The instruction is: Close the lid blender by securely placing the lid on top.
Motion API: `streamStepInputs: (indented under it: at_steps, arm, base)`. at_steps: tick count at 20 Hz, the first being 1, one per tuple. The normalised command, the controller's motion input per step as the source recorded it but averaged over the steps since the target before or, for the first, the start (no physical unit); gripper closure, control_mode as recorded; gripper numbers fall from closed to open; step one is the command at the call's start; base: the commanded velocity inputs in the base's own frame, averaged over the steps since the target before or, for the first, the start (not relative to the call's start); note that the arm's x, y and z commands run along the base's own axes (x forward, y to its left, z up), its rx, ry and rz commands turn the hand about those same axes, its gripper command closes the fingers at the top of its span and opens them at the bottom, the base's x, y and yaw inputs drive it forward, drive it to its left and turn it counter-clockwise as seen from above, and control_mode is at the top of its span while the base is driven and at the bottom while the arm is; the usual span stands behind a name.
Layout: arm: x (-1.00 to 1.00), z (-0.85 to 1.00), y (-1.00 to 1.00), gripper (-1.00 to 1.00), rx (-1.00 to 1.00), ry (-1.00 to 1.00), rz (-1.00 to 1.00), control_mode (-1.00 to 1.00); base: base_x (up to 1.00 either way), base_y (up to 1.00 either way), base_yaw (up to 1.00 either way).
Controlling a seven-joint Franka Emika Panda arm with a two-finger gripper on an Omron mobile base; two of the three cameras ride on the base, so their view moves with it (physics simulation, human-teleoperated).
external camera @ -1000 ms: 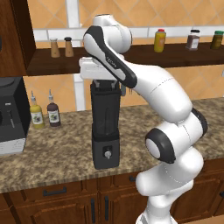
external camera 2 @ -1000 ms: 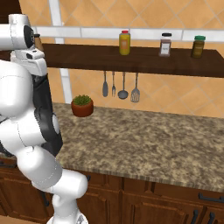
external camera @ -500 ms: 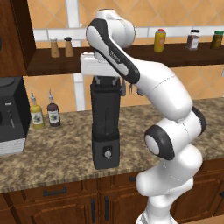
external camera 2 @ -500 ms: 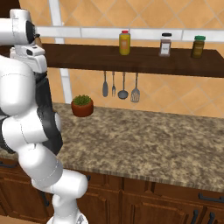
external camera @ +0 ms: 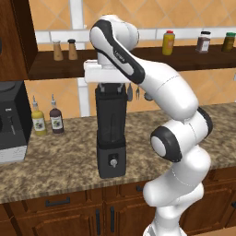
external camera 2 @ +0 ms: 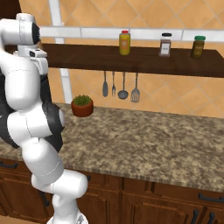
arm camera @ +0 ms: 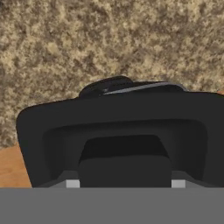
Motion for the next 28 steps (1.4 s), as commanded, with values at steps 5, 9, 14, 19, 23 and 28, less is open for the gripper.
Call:
streamStepInputs:
  at_steps: [5,9,14,19,23,28]
  arm:
    - [0.00,-0.25,0.00,1.00,0.00,0.02,0.00,-1.00]
    - [0.00,-0.13,0.00,1.00,0.00,0.00,0.03,-1.00]
    - [-0.03,0.06,0.00,1.00,0.00,0.00,0.02,-1.00]
    - [0.00,0.09,0.00,1.00,0.00,0.12,0.01,-1.00]
    - [0.09,0.03,0.00,1.00,0.01,0.20,0.02,-1.00]
    - [0.00,-0.21,0.10,1.00,0.01,0.09,0.09,-1.00]
  base:
    - [0.00,0.00,0.00]
    - [0.00,0.00,0.00]
    - [0.00,0.00,0.00]
    - [0.00,0.00,0.00]
    - [0.00,0.00,0.00]
    - [0.00,0.00,0.00]
